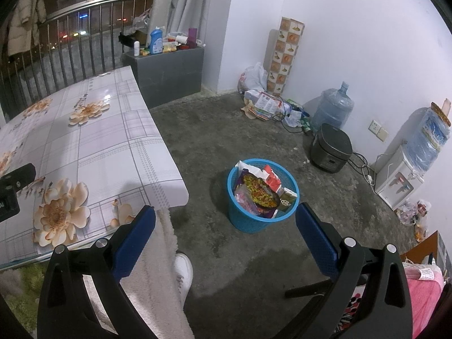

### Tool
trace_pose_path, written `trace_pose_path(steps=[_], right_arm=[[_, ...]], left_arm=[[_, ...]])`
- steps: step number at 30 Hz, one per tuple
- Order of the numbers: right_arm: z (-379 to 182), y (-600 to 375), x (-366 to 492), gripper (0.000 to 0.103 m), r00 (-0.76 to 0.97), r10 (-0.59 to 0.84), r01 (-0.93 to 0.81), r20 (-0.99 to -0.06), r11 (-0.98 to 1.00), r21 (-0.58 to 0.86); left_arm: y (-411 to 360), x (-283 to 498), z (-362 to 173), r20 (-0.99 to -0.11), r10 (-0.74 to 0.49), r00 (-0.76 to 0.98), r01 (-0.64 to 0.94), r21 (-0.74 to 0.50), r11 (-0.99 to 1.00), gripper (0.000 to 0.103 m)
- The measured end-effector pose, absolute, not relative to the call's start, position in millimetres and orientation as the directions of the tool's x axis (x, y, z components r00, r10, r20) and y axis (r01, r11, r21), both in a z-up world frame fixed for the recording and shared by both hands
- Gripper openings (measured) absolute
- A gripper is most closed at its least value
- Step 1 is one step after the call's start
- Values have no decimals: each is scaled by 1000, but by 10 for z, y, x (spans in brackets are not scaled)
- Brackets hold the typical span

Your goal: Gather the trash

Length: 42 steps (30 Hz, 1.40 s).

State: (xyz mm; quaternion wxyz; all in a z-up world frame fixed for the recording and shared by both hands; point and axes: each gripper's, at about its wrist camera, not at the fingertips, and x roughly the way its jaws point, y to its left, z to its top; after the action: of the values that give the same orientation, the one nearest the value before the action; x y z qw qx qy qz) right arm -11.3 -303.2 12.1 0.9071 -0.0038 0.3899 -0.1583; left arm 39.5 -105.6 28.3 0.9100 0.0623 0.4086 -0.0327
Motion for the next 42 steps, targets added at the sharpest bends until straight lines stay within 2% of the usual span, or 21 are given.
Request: trace_pose_path(steps=[42], right_arm=[[118,-2977,-50,97,648,-287,283,-705,951,-126]], left_arm=[[-1024,398,293,-751,-5,660,109,89,990,94]])
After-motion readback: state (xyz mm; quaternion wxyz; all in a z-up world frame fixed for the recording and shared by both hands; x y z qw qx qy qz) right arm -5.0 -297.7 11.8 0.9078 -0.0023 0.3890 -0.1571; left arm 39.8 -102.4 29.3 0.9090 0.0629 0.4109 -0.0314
